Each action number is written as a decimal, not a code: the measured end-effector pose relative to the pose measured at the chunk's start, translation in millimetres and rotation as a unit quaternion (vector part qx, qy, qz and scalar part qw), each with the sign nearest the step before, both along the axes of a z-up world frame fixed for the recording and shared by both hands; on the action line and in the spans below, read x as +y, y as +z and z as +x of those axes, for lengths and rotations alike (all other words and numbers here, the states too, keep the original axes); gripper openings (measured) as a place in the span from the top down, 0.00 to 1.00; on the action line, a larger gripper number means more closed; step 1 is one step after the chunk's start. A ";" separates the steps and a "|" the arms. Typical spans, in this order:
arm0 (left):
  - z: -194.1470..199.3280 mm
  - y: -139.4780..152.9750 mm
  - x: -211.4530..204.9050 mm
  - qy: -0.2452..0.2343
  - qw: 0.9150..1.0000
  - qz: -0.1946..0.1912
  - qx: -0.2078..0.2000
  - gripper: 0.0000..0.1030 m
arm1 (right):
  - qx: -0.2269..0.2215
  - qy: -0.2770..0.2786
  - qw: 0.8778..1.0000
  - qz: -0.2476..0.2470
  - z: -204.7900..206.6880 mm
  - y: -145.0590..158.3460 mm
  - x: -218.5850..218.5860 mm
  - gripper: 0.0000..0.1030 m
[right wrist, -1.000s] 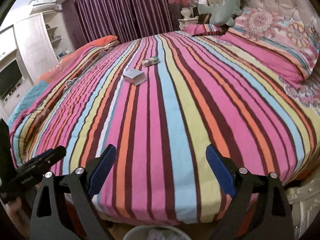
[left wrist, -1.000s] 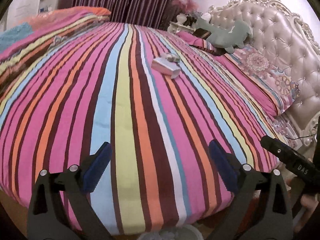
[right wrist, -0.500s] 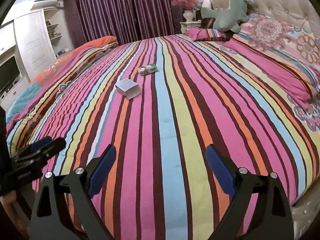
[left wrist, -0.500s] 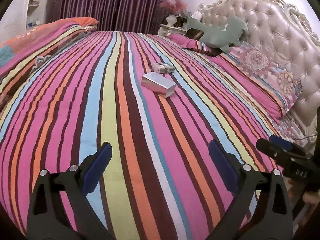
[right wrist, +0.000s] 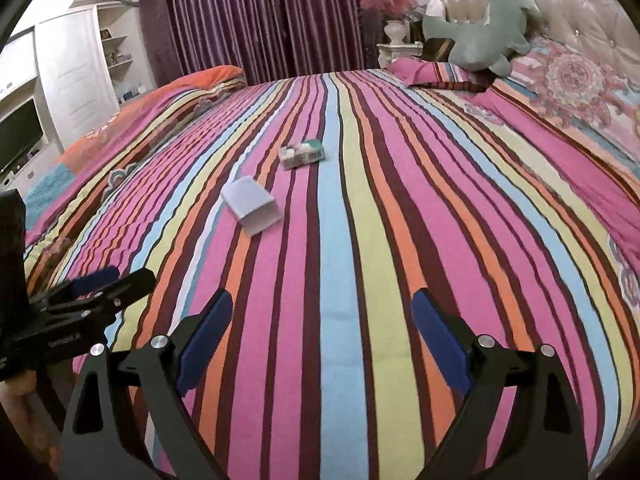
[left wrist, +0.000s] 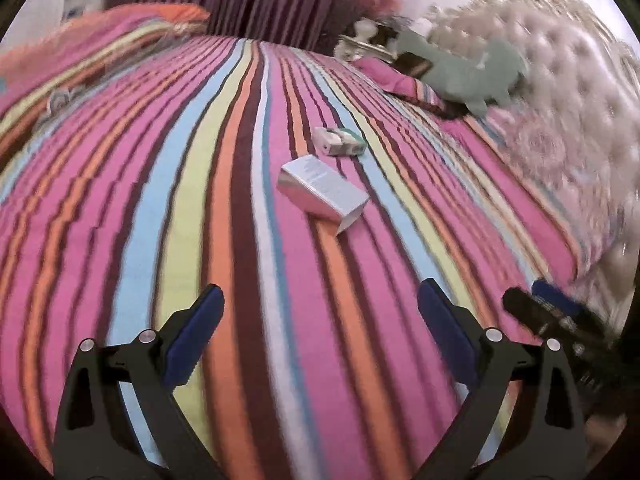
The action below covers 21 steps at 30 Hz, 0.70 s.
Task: Collect trash
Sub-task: 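Grasp the white carton with left tool while right tool grasps the green tissue pack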
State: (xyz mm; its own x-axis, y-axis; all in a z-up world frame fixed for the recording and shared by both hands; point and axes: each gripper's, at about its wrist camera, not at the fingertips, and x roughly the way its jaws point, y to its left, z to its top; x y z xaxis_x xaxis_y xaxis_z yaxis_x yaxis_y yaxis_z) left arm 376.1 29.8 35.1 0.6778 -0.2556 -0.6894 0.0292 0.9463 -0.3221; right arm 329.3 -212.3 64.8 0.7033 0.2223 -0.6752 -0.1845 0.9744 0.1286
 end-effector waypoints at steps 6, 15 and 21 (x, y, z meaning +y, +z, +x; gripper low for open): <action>49.3 6.4 -27.2 0.026 0.999 0.020 0.014 0.08 | -0.006 -0.004 1.000 -0.007 34.6 -0.2 -6.3 0.16; 114.9 -18.0 -40.4 0.083 0.994 0.018 0.070 0.08 | -0.006 0.042 0.999 -0.013 124.0 4.0 -11.4 0.16; 142.9 -42.1 -40.8 0.104 0.989 0.034 0.099 0.08 | 0.007 0.088 0.996 -0.018 175.1 -3.9 5.7 0.16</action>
